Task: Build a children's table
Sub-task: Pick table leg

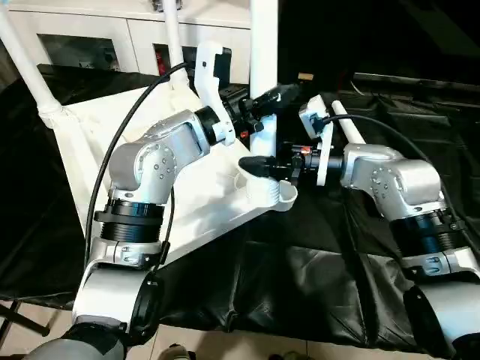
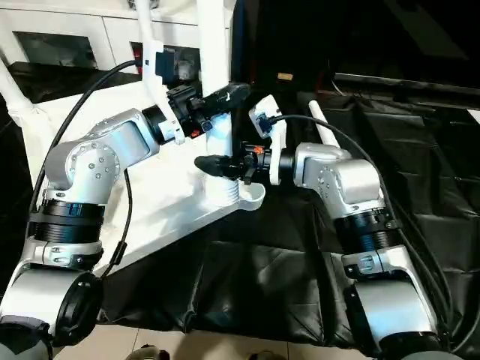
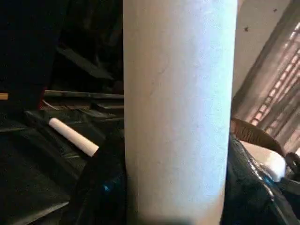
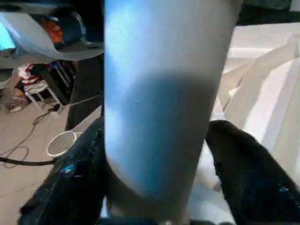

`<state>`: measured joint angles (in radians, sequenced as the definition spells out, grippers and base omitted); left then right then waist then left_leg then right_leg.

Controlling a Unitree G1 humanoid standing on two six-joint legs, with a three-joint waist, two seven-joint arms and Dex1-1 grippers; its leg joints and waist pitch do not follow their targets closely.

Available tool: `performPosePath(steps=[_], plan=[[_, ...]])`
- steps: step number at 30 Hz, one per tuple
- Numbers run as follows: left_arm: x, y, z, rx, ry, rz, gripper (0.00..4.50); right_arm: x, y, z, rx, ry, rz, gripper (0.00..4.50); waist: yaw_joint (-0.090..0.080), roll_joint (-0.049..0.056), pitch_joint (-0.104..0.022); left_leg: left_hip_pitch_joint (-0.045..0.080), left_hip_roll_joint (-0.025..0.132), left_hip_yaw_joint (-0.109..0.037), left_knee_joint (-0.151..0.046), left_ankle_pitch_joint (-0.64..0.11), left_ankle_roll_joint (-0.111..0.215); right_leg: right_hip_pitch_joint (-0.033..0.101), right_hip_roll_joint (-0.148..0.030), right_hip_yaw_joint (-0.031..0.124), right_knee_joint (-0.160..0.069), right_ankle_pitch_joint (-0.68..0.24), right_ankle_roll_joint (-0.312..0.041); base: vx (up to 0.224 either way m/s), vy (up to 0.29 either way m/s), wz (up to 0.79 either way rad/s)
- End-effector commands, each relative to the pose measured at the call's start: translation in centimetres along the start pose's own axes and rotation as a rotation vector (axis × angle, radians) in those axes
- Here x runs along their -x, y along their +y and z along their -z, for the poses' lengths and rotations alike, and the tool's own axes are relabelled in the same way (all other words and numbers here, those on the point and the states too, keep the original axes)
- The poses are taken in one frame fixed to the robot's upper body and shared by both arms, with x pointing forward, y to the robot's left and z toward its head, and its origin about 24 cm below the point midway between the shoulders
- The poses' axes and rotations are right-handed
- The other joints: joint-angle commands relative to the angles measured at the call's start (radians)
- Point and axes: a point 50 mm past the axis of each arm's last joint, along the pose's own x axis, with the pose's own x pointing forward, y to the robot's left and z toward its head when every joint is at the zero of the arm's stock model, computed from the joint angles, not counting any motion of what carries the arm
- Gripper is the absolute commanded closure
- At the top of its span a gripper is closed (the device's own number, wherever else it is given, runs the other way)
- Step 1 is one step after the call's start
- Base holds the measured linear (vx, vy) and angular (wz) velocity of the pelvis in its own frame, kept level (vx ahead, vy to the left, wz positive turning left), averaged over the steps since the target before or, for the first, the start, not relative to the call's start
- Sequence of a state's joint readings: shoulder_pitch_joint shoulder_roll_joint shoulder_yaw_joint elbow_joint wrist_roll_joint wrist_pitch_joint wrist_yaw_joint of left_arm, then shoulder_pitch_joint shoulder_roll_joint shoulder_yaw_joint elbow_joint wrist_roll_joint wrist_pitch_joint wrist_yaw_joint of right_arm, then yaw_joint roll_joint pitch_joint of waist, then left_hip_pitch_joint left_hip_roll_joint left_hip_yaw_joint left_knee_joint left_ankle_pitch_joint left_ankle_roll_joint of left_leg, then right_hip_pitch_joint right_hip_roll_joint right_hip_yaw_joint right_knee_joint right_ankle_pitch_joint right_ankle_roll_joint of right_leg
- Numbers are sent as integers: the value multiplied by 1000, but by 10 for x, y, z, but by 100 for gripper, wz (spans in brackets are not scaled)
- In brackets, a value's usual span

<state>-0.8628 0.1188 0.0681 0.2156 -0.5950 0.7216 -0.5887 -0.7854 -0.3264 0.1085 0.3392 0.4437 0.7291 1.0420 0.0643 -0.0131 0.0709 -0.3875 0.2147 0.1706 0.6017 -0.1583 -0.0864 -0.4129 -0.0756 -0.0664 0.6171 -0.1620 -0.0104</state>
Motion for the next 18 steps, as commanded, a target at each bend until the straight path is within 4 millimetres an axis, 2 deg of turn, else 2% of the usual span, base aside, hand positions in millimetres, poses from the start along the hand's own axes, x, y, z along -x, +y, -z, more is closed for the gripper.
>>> performPosePath(steps=[1,2,5,8,12,18], plan=[[-1,-6,-3,-29,8,37,263,1,0,-1,-4,10,-9,153,4,-6,-92,15,3,8,-53,-132,39,68,-44,34,-62,-143,-225,0,0,0],[-2,-6,-3,-31,11,39,263,1,0,0,-3,17,-13,183,4,-6,-92,15,3,8,-53,-131,39,68,-44,34,-62,-143,-225,0,0,0],[-3,-8,-1,-43,32,60,263,1,0,2,-1,36,-14,191,4,-6,-92,16,4,8,-53,-135,37,67,-44,34,-62,-145,-226,0,0,0],[-3,-8,1,-55,49,71,264,0,0,3,0,43,-15,233,4,-4,-92,16,3,8,-53,-136,35,67,-45,34,-63,-149,-225,0,0,0],[-3,-8,1,-57,58,83,264,1,1,5,-2,55,-24,255,4,-4,-91,16,3,8,-53,-141,32,68,-45,34,-63,-152,-225,0,0,0],[-4,-6,2,-65,67,84,264,1,2,9,-10,74,-43,260,5,-3,-92,16,4,7,-53,-138,32,68,-45,35,-61,-138,-229,0,0,0]])
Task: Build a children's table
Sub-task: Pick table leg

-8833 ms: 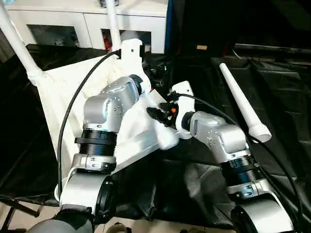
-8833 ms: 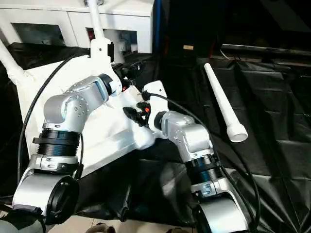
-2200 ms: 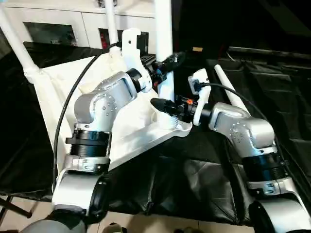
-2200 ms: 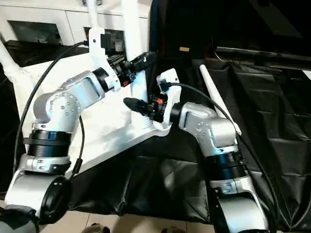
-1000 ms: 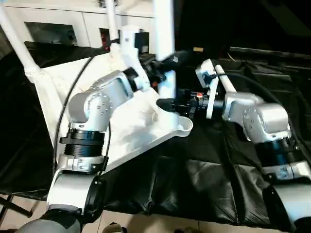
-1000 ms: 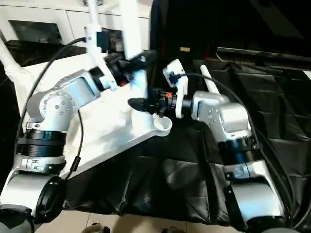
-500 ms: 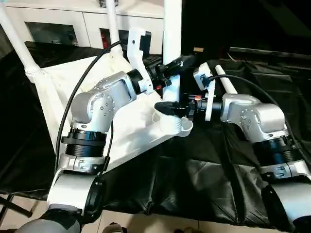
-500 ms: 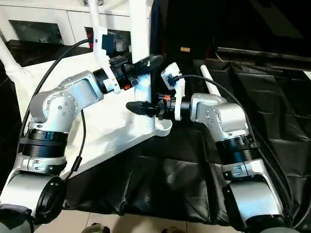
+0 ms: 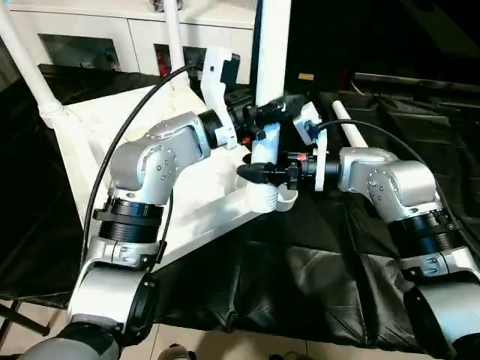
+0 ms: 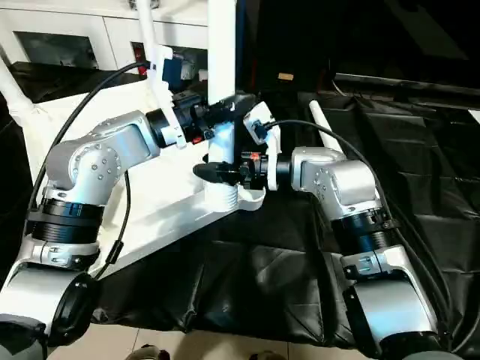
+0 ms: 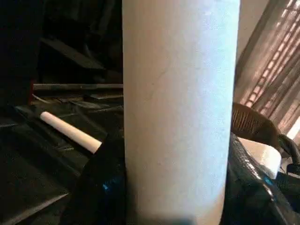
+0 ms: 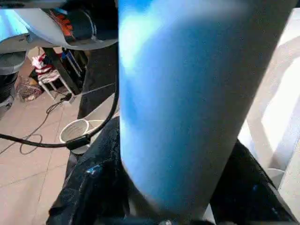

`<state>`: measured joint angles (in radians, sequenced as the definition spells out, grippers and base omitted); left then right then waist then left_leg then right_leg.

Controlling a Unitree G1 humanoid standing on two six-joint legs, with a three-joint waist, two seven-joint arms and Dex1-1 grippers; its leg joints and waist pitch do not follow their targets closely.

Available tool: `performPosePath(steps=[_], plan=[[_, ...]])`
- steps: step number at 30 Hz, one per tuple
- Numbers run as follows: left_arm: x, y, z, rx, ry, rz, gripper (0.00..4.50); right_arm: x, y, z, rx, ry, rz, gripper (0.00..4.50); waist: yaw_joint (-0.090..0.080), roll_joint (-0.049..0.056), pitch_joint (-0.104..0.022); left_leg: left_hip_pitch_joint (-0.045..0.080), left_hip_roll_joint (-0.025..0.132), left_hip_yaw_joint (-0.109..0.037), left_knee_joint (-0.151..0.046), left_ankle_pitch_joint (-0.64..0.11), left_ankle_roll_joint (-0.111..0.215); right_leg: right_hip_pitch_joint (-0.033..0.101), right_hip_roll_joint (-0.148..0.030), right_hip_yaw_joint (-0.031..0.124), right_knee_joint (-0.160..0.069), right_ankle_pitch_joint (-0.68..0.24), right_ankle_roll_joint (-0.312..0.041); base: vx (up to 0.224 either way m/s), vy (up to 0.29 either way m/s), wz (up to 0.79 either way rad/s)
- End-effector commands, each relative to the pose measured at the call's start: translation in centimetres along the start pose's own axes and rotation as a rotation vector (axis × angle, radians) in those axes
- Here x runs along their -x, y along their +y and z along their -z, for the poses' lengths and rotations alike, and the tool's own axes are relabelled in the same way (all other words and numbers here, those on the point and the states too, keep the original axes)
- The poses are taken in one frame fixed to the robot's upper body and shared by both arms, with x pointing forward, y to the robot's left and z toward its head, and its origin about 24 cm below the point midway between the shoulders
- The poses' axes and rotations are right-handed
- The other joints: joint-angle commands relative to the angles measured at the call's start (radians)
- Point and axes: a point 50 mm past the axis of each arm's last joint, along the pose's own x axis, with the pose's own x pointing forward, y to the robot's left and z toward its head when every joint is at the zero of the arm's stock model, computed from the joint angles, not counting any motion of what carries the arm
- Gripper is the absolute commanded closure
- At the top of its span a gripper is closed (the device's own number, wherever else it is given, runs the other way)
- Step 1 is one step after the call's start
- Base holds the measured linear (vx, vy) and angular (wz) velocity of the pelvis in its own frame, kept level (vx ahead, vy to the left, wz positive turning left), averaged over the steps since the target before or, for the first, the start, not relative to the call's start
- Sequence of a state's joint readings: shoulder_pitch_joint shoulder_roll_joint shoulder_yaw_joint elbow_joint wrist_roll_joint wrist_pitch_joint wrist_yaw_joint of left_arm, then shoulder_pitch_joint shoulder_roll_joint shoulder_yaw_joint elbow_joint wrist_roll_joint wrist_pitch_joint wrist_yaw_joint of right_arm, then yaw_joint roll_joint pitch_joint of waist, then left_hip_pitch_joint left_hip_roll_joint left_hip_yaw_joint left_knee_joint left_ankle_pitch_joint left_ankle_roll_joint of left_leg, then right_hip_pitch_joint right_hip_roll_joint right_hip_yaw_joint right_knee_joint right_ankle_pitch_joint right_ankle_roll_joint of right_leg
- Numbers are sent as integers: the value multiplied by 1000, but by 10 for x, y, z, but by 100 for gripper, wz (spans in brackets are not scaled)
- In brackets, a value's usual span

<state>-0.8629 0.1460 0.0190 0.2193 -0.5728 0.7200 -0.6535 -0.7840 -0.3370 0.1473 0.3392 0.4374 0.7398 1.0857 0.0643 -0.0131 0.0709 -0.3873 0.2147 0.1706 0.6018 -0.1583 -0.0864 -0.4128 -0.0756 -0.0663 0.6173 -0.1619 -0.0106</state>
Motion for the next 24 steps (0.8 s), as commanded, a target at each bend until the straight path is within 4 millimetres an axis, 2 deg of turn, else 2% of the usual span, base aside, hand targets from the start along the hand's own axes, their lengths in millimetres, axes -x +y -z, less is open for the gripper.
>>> performPosePath(steps=[1,6,8,12,15,17,18,19,20,21,22,24], plan=[[-3,-4,-3,-25,10,32,264,4,0,4,-7,26,2,260,5,-3,-92,16,3,7,-53,-138,32,68,-44,34,-61,-137,-230,0,0,0],[-3,-2,-5,-41,6,17,264,2,3,7,-8,26,-12,260,5,-2,-93,16,3,7,-53,-137,33,69,-45,34,-62,-131,-232,0,0,0],[-4,0,-5,-26,7,-10,208,1,2,7,-5,6,2,260,5,-3,-93,16,3,7,-53,-139,31,69,-45,34,-62,-132,-232,0,0,0],[-4,-1,-10,-23,-45,-1,175,-1,-1,6,-2,-50,65,260,5,-1,-92,16,3,7,-53,-137,27,68,-46,35,-63,-136,-233,0,0,0],[-3,2,-22,-50,-162,-46,163,-1,-8,5,-8,-143,195,261,3,-2,-94,16,4,7,-54,-139,15,67,-46,35,-62,-136,-230,0,0,0],[0,10,-30,-40,-240,-157,161,1,-16,5,-12,-204,316,261,2,2,-93,16,3,6,-54,-143,13,66,-46,35,-62,-135,-225,0,0,0],[2,13,-30,-51,-239,-184,161,2,-21,7,-3,-206,376,261,1,6,-92,17,3,7,-54,-149,9,65,-45,35,-63,-142,-223,0,0,0],[2,14,-30,-57,-235,-194,161,3,-22,8,2,-205,402,261,1,4,-93,19,3,6,-54,-149,6,65,-46,35,-65,-150,-218,0,0,0],[5,18,-26,-65,-202,-207,161,6,-28,12,-2,-205,473,261,1,7,-93,20,1,6,-55,-155,1,65,-44,34,-65,-162,-212,0,0,0],[5,18,-26,-66,-196,-208,161,6,-28,12,-3,-205,483,261,-2,5,-91,19,-1,7,-56,-162,-3,63,-42,34,-67,-179,-203,0,0,0],[9,24,-17,-103,-123,-229,161,11,-34,15,8,-210,566,261,0,12,-92,22,0,7,-55,-164,-5,63,-43,34,-67,-178,-199,0,0,0],[16,34,2,-197,26,-272,161,19,-40,19,28,-223,673,261,-4,11,-92,21,-1,6,-58,-166,-14,61,-40,33,-68,-190,-180,0,0,0]])
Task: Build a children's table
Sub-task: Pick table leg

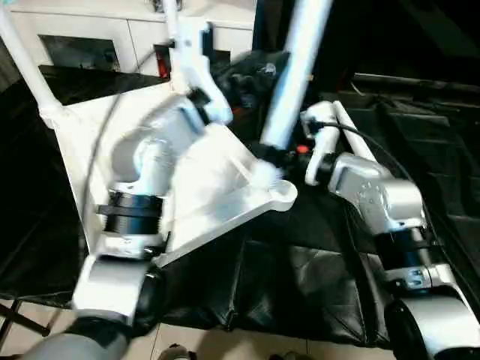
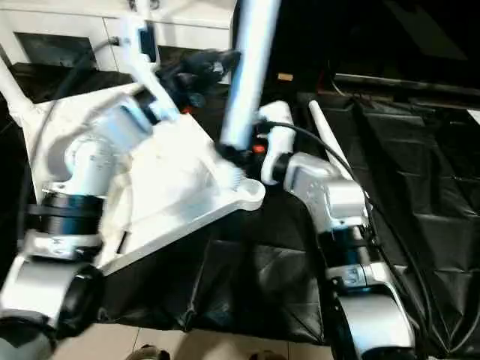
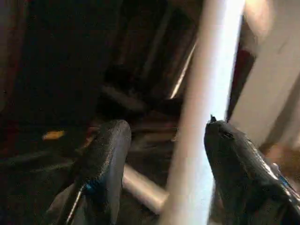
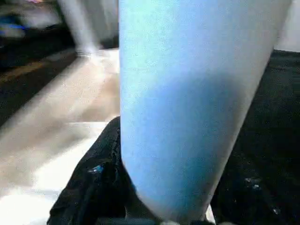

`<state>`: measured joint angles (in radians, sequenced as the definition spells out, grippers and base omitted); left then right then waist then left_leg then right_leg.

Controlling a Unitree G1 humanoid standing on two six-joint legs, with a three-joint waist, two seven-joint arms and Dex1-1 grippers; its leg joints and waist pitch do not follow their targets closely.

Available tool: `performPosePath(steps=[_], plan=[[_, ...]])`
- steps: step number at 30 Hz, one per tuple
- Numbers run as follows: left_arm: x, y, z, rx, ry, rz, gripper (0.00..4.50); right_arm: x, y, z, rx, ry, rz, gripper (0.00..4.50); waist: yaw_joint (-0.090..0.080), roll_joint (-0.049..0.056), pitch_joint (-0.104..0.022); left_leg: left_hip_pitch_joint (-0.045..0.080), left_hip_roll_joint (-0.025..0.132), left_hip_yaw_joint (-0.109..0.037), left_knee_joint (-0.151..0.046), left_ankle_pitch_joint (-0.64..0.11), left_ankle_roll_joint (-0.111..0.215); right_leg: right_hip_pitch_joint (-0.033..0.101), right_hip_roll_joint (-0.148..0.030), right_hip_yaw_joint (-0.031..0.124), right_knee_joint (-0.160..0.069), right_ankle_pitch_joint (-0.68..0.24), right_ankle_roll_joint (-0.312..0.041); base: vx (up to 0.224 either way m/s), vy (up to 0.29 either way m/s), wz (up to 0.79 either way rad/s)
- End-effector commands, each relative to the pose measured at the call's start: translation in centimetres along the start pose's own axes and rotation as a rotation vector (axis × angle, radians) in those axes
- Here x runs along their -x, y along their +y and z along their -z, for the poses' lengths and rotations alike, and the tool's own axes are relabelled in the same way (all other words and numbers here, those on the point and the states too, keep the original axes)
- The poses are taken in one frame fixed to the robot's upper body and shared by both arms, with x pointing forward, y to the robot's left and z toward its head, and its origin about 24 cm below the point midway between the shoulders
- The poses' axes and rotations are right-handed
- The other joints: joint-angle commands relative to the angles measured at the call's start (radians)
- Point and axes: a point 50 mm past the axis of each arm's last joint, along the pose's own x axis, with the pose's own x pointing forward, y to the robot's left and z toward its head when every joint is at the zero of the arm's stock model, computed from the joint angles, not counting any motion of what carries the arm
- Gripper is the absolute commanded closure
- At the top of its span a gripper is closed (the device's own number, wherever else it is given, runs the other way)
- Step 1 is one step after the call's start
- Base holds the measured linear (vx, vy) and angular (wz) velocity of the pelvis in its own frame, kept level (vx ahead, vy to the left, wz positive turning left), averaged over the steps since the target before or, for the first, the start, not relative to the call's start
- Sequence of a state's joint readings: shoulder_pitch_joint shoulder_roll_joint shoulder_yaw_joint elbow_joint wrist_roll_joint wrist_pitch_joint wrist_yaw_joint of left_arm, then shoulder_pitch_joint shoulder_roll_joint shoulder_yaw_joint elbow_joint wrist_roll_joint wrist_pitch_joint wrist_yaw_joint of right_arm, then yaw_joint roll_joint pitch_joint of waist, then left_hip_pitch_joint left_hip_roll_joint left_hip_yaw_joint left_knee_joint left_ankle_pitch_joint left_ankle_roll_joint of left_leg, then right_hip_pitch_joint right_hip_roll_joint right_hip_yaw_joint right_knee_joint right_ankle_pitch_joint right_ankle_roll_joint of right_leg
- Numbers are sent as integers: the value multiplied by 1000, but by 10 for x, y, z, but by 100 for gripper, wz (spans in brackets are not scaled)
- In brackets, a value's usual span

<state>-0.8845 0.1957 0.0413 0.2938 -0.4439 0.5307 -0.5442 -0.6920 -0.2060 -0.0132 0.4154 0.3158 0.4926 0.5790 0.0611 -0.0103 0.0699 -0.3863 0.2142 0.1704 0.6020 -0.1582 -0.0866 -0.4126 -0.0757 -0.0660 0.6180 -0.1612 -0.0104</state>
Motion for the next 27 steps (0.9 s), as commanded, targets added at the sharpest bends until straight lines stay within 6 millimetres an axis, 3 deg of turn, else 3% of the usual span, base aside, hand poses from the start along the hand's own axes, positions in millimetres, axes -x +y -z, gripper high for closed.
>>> performPosePath(steps=[1,4,5,8,11,12,13,17,19,21,27], plan=[[6,5,35,-74,193,-11,161,9,-16,-3,44,-47,146,261,0,11,-92,21,0,5,-58,-168,-17,61,-41,33,-67,-188,-179,0,0,0],[18,5,74,-148,392,45,161,19,-27,-3,82,-70,254,261,1,17,-96,19,0,4,-58,-138,-15,63,-41,35,-61,-130,-185,0,0,0],[23,2,90,-150,461,80,161,23,-29,-2,91,-69,269,261,-1,25,-97,19,-1,4,-57,-139,-15,64,-40,35,-57,-107,-197,0,0,0],[28,-2,106,-144,528,106,161,26,-29,-1,98,-75,272,261,0,20,-97,18,0,5,-58,-150,-3,67,-39,36,-56,-62,-222,0,0,0],[34,-7,124,-116,620,117,161,30,-28,-1,92,-85,273,261,-2,18,-94,20,-1,6,-59,-181,-1,67,-41,36,-62,-102,-225,0,0,0],[36,-8,128,-116,645,120,161,31,-28,-1,94,-85,271,261,-7,23,-89,22,-1,7,-60,-216,-5,65,-39,36,-68,-150,-213,0,0,0],[39,-9,133,-126,679,125,161,32,-26,0,97,-88,267,261,-7,21,-89,23,-2,6,-61,-225,-5,66,-39,35,-71,-174,-208,0,0,0],[43,-9,140,-123,724,113,161,30,-19,3,89,-81,243,261,-12,26,-88,22,-3,5,-61,-233,-4,63,-40,35,-77,-241,-187,0,0,0],[44,-6,143,-158,745,103,198,29,-16,5,91,-77,233,261,-13,27,-87,21,-4,6,-60,-239,-2,61,-40,34,-83,-270,-179,0,0,0],[47,-1,147,-217,774,93,198,26,-10,7,74,-78,212,261,-16,29,-86,18,-6,3,-62,-246,1,59,-39,32,-88,-308,-156,0,0,0],[49,2,150,-220,790,84,251,25,-8,8,51,-70,218,261,-24,34,-88,21,-4,1,-63,-260,-4,56,-39,33,-86,-302,-169,0,0,0]])
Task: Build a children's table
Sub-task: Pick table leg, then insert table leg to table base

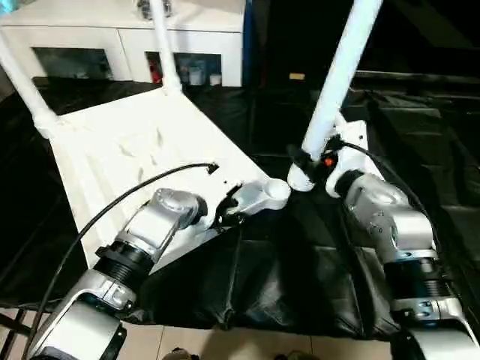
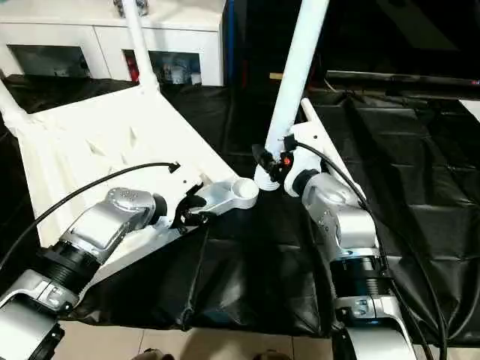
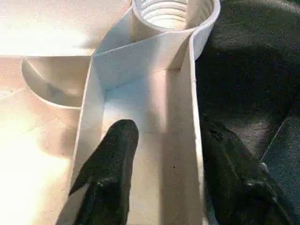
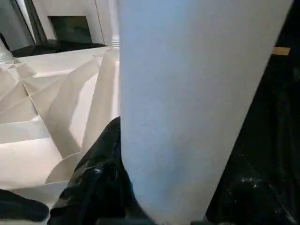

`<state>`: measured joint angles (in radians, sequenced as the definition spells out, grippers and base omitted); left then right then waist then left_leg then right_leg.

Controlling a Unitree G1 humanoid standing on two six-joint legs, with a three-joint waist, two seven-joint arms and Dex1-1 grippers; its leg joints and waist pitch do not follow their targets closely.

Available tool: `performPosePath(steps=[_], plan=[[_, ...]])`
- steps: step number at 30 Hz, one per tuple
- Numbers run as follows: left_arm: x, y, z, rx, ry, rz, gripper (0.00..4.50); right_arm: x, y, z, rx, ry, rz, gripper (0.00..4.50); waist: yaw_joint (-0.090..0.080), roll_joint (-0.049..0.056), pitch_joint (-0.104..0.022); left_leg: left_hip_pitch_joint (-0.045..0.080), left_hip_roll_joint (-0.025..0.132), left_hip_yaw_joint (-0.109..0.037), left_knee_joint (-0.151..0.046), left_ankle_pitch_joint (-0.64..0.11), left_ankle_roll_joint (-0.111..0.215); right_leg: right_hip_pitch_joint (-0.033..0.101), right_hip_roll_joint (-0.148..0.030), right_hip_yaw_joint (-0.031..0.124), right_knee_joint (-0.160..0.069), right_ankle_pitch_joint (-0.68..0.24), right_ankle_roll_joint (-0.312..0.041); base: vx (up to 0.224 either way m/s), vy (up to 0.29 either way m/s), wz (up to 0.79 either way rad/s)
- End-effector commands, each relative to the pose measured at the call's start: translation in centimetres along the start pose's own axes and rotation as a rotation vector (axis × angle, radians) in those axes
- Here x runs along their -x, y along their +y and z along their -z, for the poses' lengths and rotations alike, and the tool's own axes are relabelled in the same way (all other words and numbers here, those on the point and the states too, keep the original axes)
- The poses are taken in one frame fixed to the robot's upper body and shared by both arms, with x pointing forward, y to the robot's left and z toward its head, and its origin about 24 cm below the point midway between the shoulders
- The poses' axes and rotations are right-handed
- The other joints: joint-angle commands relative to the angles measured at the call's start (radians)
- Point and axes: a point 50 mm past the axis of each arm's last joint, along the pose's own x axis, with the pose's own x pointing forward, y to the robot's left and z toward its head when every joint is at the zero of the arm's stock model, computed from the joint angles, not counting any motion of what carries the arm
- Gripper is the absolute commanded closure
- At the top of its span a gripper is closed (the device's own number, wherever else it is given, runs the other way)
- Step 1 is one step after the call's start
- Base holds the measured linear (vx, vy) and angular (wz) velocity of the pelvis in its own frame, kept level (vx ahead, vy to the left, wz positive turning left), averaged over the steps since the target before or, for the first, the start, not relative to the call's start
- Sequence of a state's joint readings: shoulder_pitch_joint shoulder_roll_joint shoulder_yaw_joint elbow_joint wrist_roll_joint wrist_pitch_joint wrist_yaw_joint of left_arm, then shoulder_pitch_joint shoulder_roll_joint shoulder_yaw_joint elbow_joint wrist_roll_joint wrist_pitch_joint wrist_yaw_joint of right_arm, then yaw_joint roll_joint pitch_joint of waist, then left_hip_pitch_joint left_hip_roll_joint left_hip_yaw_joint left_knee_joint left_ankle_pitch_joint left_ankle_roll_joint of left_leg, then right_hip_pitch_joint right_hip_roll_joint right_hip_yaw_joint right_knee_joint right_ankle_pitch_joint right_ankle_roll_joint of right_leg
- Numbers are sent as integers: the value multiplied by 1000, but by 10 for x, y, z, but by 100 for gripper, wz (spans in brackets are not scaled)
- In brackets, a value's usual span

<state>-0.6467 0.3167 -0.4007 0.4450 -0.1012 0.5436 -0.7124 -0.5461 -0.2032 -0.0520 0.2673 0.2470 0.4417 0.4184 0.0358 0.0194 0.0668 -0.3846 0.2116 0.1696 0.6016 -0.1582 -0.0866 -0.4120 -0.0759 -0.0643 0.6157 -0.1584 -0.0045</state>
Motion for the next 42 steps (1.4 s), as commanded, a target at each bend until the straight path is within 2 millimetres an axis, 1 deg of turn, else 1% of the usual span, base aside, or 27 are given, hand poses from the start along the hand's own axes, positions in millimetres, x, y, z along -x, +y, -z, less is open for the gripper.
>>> performPosePath(steps=[1,2,4,5,8,9,11,12,13,15,16,17,19,22,23,24,26,27,28,29,30,31,32,33,37,39,42], plan=[[2,3,-1,-15,19,-10,258,1,4,-7,-8,-24,-13,261,0,1,-84,17,-2,3,-63,-257,-2,56,-39,31,-84,-303,-176,0,0,0],[2,3,-1,-13,21,-7,267,1,4,-7,-6,-25,-17,261,1,3,-85,18,-2,2,-62,-255,-1,56,-40,31,-84,-302,-176,0,0,0],[4,3,-1,-10,17,4,286,1,8,-9,-4,-25,-37,261,1,1,-85,18,-1,3,-63,-248,2,56,-41,32,-83,-296,-176,0,0,0],[5,3,-3,-7,3,10,294,0,9,-9,-13,-29,-45,261,1,3,-85,18,-1,3,-63,-244,3,55,-41,32,-82,-289,-179,0,0,0],[5,4,-4,-20,-9,23,321,0,10,-10,-4,-24,-51,261,1,3,-85,17,-1,3,-62,-244,2,55,-41,32,-82,-287,-181,0,0,0],[5,4,-3,-22,-10,25,325,0,11,-10,-8,-27,-54,261,1,-1,-85,17,-2,4,-62,-242,3,55,-41,32,-83,-291,-180,0,0,0],[6,5,-1,-36,-10,31,330,0,14,-10,-17,-26,-70,261,0,1,-85,16,-1,3,-63,-244,3,55,-41,33,-83,-295,-177,0,0,0],[6,5,-1,-38,-10,31,352,0,14,-10,-17,-25,-75,261,1,1,-85,16,-1,3,-63,-242,3,55,-42,33,-83,-293,-176,0,0,0],[7,6,1,-52,-8,31,352,0,16,-10,-5,-23,-94,261,1,1,-84,16,-1,2,-64,-243,3,56,-41,33,-83,-293,-175,0,0,0],[8,6,1,-54,-9,32,368,0,19,-10,-7,-19,-110,261,0,1,-84,16,0,2,-64,-247,2,55,-42,33,-82,-296,-172,0,0,0],[8,6,2,-56,-10,33,369,0,19,-10,-7,-20,-110,261,0,1,-83,18,0,3,-64,-251,2,54,-42,34,-83,-301,-172,0,0,0],[9,7,2,-61,-10,35,373,0,20,-11,-7,-17,-112,261,0,-2,-83,17,0,3,-65,-253,1,53,-43,34,-84,-309,-172,0,0,0],[10,8,3,-68,-13,37,403,0,21,-10,-9,-11,-117,261,-1,0,-83,17,0,2,-65,-256,-2,53,-43,33,-85,-323,-168,0,0,0],[11,9,3,-87,-25,50,418,-2,21,-12,4,-35,-100,261,-2,0,-82,17,-2,3,-65,-264,-4,51,-43,33,-88,-348,-157,0,0,0],[12,9,4,-84,-25,52,441,-2,21,-14,13,-47,-96,261,-1,0,-82,19,-1,3,-64,-267,-6,48,-44,34,-89,-354,-154,0,0,0],[12,9,4,-101,-32,63,446,-3,21,-14,17,-59,-94,261,-1,0,-81,20,-1,3,-65,-269,-5,48,-44,34,-90,-360,-152,0,0,0],[13,9,5,-125,-44,85,449,-3,20,-14,29,-66,-96,261,-1,1,-81,19,-1,2,-66,-272,-8,48,-43,33,-91,-369,-145,0,0,0],[14,8,6,-141,-65,117,450,-3,20,-12,37,-62,-114,261,2,3,-81,24,1,3,-65,-282,-8,43,-43,34,-92,-372,-146,0,0,0],[14,7,6,-152,-81,140,450,-3,20,-12,35,-60,-121,261,3,3,-80,24,0,2,-66,-287,-5,42,-44,34,-95,-380,-145,0,0,0],[16,6,7,-184,-91,171,450,-3,20,-10,33,-58,-129,261,3,3,-80,23,1,1,-68,-290,-9,44,-44,34,-92,-379,-147,0,0,0],[16,6,7,-184,-91,171,450,-3,20,-10,33,-58,-129,261,5,4,-81,23,2,1,-68,-290,-10,43,-45,34,-93,-375,-147,0,0,0],[17,5,9,-194,-87,191,450,-3,20,-9,44,-55,-140,261,9,-7,-82,23,4,1,-69,-283,-8,46,-46,35,-86,-360,-153,0,0,0],[18,5,10,-202,-83,202,450,-3,20,-9,51,-53,-148,261,11,-2,-81,22,6,1,-71,-277,-9,44,-47,36,-85,-348,-157,0,0,0],[19,6,13,-228,-67,208,450,-3,21,-9,59,-55,-162,261,14,-1,-82,24,6,2,-70,-274,-9,43,-47,38,-83,-333,-159,0,0,0],[20,8,17,-242,-49,215,450,-3,23,-6,77,-37,-217,261,22,-3,-82,23,6,4,-70,-265,-8,46,-49,39,-80,-311,-168,0,0,0],[21,8,19,-258,-53,233,450,-1,29,0,94,-30,-284,261,22,-3,-82,20,6,4,-70,-262,-6,48,-50,40,-79,-307,-167,0,0,0],[21,8,21,-266,-56,245,450,-1,32,9,91,-6,-296,261,23,-5,-81,20,5,4,-70,-262,-3,47,-50,39,-82,-318,-165,0,0,0]])
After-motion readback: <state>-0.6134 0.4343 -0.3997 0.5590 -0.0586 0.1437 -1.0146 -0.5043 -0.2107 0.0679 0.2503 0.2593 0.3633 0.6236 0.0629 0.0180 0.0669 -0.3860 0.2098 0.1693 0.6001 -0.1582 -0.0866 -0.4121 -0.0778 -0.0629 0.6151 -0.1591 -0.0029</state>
